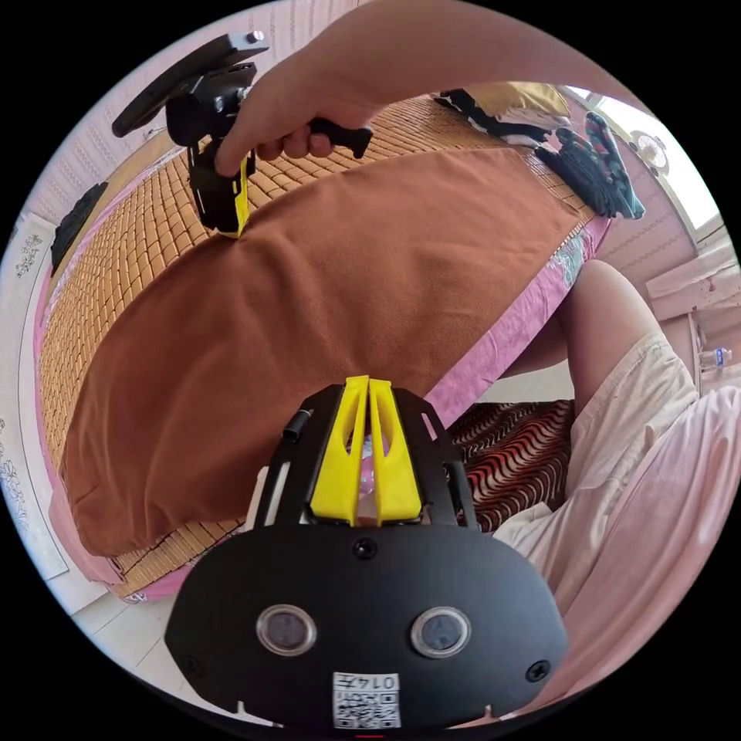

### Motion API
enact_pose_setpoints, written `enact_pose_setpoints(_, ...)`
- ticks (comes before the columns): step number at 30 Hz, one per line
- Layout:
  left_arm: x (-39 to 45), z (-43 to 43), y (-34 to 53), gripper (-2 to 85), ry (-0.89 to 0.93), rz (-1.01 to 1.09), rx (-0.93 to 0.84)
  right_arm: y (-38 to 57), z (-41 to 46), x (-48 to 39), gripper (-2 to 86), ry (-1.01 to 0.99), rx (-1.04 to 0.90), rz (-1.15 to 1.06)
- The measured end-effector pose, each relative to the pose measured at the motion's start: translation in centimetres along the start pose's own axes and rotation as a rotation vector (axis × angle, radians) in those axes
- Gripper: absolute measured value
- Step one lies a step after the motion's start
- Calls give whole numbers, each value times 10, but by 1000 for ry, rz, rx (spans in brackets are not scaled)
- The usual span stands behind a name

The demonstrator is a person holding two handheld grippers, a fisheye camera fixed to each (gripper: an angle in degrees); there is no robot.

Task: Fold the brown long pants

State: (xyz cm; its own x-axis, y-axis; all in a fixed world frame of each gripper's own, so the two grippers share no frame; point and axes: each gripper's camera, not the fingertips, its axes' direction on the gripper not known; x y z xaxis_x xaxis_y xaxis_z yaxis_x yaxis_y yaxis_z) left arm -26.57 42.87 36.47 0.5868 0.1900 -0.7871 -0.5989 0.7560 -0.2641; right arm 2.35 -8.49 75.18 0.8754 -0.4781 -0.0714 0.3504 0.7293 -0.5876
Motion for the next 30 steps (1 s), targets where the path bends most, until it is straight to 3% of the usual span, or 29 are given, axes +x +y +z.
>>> enact_pose_setpoints(2,-5,0,0,-10,26,-37,15,81,-31,15,-7,-135,298,101)
enact_pose_setpoints(5,-13,-7,11,-10,78,-99,96,202,-52,50,-4,-196,407,288)
enact_pose_setpoints(9,-27,-26,24,-10,120,-204,199,359,-71,104,26,57,437,580)
enact_pose_setpoints(10,-33,-31,27,-10,117,-242,218,405,-75,124,74,124,418,692)
enact_pose_setpoints(14,-60,-41,35,-10,82,-378,224,520,-69,188,156,101,320,968)
enact_pose_setpoints(18,-84,-45,42,-10,87,-500,218,546,-53,214,164,122,212,921)
enact_pose_setpoints(21,-98,-44,46,-10,53,-576,187,561,-28,239,162,15,102,898)
enact_pose_setpoints(26,-109,-41,46,-10,47,-647,165,603,-27,255,119,72,116,915)
enact_pose_setpoints(30,-112,-33,44,-10,26,-660,108,641,-26,271,86,-22,162,932)
